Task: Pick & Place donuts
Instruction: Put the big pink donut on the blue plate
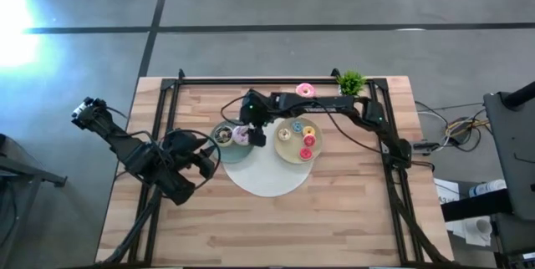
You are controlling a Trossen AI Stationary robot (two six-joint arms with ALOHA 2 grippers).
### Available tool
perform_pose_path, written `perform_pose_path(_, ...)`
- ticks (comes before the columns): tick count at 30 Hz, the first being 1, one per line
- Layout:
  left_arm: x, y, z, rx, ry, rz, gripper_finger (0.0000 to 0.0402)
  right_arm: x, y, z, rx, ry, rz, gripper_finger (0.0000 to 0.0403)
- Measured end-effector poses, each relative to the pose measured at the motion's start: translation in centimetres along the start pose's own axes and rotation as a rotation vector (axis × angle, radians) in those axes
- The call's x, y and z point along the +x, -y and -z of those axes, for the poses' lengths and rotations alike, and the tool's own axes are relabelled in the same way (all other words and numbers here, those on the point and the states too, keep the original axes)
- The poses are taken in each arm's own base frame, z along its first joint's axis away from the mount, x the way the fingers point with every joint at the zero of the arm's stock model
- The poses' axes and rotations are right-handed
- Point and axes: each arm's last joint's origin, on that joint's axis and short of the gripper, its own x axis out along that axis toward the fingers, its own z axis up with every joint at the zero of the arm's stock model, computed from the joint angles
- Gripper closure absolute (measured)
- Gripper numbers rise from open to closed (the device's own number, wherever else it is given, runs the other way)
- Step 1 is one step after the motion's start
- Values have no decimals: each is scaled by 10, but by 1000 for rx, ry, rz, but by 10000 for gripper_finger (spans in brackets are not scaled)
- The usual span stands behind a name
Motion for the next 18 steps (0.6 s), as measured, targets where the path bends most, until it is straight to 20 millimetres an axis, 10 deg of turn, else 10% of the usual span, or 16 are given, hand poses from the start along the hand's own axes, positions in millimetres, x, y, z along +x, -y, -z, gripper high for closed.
perform_pose_path(6,0,0,0,-14,-4,0,257,-45,18,-3,7,-40,171,167)
perform_pose_path(18,3,0,-2,-25,6,-17,257,-77,137,74,541,-370,493,168)
